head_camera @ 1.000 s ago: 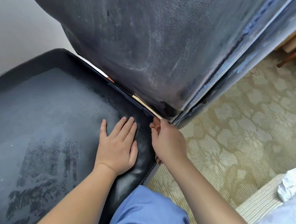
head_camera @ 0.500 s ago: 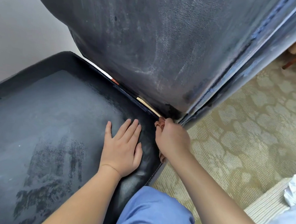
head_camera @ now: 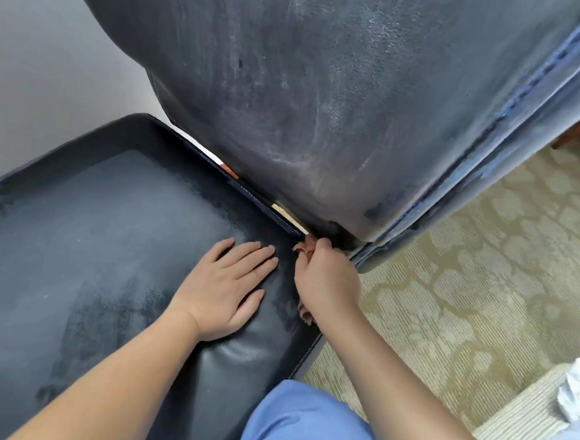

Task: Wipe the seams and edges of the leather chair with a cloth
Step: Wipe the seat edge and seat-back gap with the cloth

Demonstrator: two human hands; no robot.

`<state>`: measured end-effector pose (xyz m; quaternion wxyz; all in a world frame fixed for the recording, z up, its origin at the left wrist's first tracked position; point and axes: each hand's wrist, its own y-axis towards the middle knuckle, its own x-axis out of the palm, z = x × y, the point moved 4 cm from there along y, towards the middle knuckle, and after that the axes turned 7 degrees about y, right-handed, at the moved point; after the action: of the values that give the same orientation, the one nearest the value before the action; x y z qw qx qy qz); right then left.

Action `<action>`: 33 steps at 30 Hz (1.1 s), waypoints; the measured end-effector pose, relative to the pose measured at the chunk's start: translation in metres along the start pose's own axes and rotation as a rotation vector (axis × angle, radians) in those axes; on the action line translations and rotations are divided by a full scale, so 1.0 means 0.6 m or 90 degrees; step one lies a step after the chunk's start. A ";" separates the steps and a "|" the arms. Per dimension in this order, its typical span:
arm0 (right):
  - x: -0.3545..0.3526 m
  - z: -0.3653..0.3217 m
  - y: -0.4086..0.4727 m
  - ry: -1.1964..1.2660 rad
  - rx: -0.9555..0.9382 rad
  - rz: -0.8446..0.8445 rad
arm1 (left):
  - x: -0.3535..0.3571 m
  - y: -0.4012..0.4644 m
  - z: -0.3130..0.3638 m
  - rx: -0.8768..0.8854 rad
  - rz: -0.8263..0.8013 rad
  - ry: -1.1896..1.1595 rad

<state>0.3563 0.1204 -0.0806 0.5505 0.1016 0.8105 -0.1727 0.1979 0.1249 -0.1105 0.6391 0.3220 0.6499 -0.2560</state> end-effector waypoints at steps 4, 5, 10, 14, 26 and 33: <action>0.012 -0.029 0.028 0.023 0.026 0.015 | 0.001 0.000 -0.004 -0.032 0.015 -0.016; 0.013 -0.038 0.035 0.035 0.034 0.018 | 0.002 0.000 -0.005 -0.042 0.018 -0.017; 0.011 -0.032 0.031 0.038 0.021 -0.002 | 0.001 0.001 -0.011 -0.111 0.026 -0.012; 0.005 -0.015 0.006 -0.015 0.008 -0.008 | 0.000 0.000 -0.010 -0.112 0.035 -0.009; 0.004 -0.069 0.045 0.020 -0.052 -0.038 | 0.003 0.002 -0.012 -0.115 0.049 0.002; 0.003 -0.012 0.002 -0.028 -0.013 -0.005 | 0.003 0.000 -0.013 -0.158 0.058 0.020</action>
<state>0.3500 0.1246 -0.0800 0.5685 0.0888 0.8003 -0.1685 0.1929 0.1309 -0.1119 0.6748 0.2736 0.6711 -0.1394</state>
